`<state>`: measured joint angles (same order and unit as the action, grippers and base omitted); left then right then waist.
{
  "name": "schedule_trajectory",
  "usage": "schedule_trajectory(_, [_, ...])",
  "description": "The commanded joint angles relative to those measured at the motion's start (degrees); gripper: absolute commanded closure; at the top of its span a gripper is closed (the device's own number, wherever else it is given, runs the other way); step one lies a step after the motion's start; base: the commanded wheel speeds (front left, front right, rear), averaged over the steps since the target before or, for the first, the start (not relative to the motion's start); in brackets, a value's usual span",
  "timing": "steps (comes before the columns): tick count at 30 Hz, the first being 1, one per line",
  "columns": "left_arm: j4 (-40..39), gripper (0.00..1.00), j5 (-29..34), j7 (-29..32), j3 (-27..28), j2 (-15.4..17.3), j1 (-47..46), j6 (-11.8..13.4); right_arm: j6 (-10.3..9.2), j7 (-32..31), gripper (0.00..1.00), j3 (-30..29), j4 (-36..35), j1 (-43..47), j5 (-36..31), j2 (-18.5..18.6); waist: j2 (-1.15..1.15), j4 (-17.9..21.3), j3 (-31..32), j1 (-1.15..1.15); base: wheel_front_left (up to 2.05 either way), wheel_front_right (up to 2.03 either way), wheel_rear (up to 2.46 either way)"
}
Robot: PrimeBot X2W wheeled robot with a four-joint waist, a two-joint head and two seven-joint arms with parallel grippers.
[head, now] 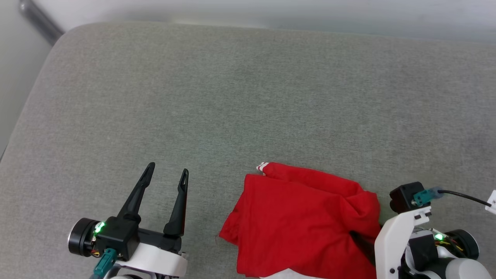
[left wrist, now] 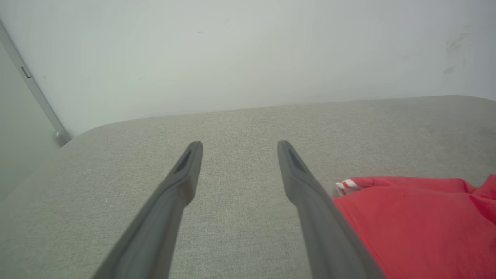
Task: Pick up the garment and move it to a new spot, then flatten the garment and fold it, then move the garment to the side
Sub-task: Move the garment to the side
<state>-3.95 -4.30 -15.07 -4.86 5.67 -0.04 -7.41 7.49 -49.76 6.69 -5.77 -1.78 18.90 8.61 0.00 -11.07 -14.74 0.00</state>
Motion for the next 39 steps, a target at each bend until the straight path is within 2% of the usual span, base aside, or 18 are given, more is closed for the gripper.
schedule_trajectory(1, [0.1, 0.0, -0.1, -0.1, -0.1, -0.1, -0.7, -0.1, 0.0, -0.7, 0.0, 0.7, 1.4, -0.2, -0.4, -0.3, 0.0, -1.0, -0.5, 0.0, 0.0, 0.0, 0.0])
schedule_trajectory(5, [0.4, 0.0, 0.0, -0.1, -0.4, -0.1, -1.0, -0.1, 0.0, -0.9, 0.0, 2.5, 5.6, -0.5, -1.9, -0.3, 0.0, -2.1, -0.7, 0.0, 0.0, 0.0, 0.0])
schedule_trajectory(6, [0.5, 0.0, 0.0, -0.1, -0.5, -0.1, -1.0, -0.1, 0.01, -0.8, 0.2, 3.0, 6.7, -0.5, -2.0, -0.3, 0.0, -2.3, -0.7, 0.0, 0.0, 0.0, 0.0])
schedule_trajectory(8, [0.7, 0.0, 0.0, -0.1, -0.7, -0.2, -0.8, -0.1, 0.01, -0.4, 1.0, 3.9, 8.3, -0.6, -2.6, -0.1, 0.0, -2.5, -0.5, 0.0, 0.0, 0.0, 0.0])
schedule_trajectory(13, [1.2, 0.0, -0.3, -0.1, -0.9, -0.3, 0.1, -0.1, -0.04, 2.5, 1.0, 5.2, 9.7, -2.5, -4.2, 1.8, 0.0, -1.3, 1.1, 0.0, 0.0, 0.0, 0.0])
schedule_trajectory(18, [1.9, 0.0, 0.1, -0.1, -1.3, -0.7, 1.2, -0.1, -0.05, 2.8, 1.0, 8.7, 8.3, -5.1, -3.8, 5.0, 0.0, 2.8, 3.5, 0.0, 0.0, 0.0, 0.0])
schedule_trajectory(24, [1.5, 0.0, 0.2, -0.1, -3.1, -1.4, 1.2, -0.1, -0.04, 1.5, 1.0, 14.5, 3.4, -10.4, -5.4, 14.4, 0.0, 10.0, 4.0, 0.0, 0.0, 0.0, 0.0])
schedule_trajectory(31, [1.4, 0.0, 0.5, -0.1, -7.6, -0.5, -2.9, -0.1, -0.03, 0.9, 1.0, 16.6, -0.4, -17.9, -7.4, 28.2, 0.0, 18.6, -1.3, 0.0, 0.0, 0.0, 0.0])
schedule_trajectory(36, [-0.2, 0.0, -0.4, -0.1, -9.3, 1.6, -6.5, -0.1, -0.04, 3.6, 1.0, 16.9, 1.2, -22.3, -7.5, 34.7, 0.0, 24.0, -7.0, 0.0, 0.0, 0.0, 0.0])
schedule_trajectory(39, [-0.8, 0.0, -0.5, -0.1, -11.2, 3.1, -9.0, -0.1, -0.05, 6.5, 1.0, 14.9, 3.7, -24.5, -7.8, 36.2, 0.0, 25.7, -10.3, 0.0, 0.0, 0.0, 0.0])
